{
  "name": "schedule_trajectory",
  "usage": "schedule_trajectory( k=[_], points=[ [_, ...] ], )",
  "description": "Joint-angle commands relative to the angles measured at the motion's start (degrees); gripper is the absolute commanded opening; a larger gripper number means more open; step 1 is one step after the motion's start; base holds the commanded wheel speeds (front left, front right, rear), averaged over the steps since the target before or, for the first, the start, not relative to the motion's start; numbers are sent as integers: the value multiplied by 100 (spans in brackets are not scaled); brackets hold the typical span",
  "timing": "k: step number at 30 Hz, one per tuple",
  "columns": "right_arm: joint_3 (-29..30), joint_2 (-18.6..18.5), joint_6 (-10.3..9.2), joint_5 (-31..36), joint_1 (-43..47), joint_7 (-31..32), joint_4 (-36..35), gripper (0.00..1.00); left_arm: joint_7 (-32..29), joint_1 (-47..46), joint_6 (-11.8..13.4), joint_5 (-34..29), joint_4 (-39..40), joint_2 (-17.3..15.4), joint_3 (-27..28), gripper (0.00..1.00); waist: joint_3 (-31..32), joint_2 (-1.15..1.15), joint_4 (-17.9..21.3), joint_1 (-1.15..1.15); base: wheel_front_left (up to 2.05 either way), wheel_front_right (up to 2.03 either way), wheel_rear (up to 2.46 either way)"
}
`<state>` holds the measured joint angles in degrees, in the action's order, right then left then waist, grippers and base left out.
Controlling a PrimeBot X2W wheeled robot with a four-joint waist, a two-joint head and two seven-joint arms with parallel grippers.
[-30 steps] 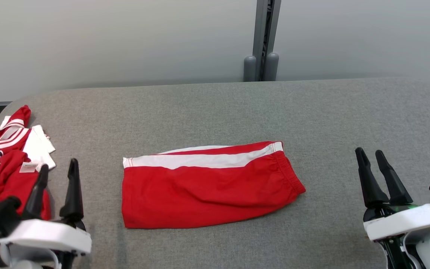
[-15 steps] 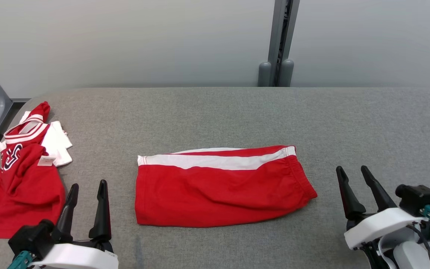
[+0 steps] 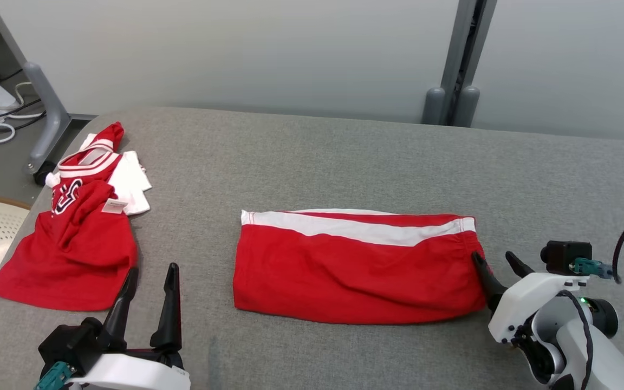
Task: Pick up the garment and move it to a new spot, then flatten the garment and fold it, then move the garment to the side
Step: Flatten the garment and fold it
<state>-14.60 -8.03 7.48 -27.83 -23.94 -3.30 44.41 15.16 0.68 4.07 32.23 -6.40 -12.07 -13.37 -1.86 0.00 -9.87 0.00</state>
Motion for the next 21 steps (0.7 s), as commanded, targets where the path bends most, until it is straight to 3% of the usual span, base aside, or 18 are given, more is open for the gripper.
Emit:
schedule_trajectory(
  k=[1, 14, 21],
  points=[
    [41, -27, 3, -23, -88, 71, 125, 100, 12, -87, -30, -40, -34, -9, 27, 100, -54, 0, -86, 0, 0, 0, 0],
    [517, 131, 2, -190, -958, 1469, 1793, 100, 12, -256, -183, -147, -228, 91, 5, 100, -234, 0, -336, 0, 0, 0, 0],
    [571, 319, 4, -666, -880, 1841, 1871, 100, 12, -276, -197, -161, -297, 95, 31, 100, -201, 0, -396, 0, 0, 0, 0]
  ],
)
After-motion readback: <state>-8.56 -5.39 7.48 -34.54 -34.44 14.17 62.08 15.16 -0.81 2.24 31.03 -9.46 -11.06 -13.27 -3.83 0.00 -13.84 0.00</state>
